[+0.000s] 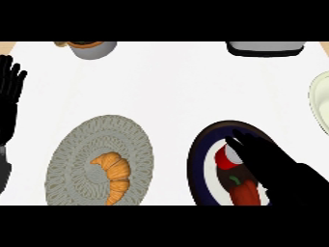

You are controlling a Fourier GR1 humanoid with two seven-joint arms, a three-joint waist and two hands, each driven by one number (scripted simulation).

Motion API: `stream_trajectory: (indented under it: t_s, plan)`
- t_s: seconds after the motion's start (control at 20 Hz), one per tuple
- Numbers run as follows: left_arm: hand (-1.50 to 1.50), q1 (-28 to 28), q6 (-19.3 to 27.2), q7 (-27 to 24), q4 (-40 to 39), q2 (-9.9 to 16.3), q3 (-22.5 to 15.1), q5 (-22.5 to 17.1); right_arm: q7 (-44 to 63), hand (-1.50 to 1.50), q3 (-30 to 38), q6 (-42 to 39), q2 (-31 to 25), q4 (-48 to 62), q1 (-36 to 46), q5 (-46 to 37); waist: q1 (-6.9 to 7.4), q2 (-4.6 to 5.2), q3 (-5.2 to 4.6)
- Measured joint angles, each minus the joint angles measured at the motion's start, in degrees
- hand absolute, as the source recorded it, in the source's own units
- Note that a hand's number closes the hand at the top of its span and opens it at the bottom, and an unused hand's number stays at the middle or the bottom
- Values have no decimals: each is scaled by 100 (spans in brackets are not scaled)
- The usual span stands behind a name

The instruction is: Pick the can from the plate and place it in the bowl

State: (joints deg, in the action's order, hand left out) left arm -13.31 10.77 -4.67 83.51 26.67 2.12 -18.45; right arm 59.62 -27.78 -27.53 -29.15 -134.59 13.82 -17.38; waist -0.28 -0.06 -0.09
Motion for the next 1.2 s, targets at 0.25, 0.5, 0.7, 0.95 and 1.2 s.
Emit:
stream_trajectory:
  t_s: [0.25,0.5,0.7,0.95,1.2]
  plan:
    - [0,2,-135,49,24,-19,92,19,-215,-150,153,-146,52,433,-26,26,28,3,4]
    - [0,-33,-186,198,96,-17,192,83,-341,-150,52,-163,253,794,-122,-368,29,3,7]
    - [0,5,-209,137,76,-153,224,216,-694,-150,106,-202,280,1021,-460,-775,22,4,8]
    - [0,-11,-312,100,44,-268,334,327,-1395,-150,249,-86,482,1675,-524,-1240,29,7,10]
    - [0,-39,-391,291,161,-328,461,414,-2118,-150,498,-40,527,1919,-720,-1509,28,5,10]
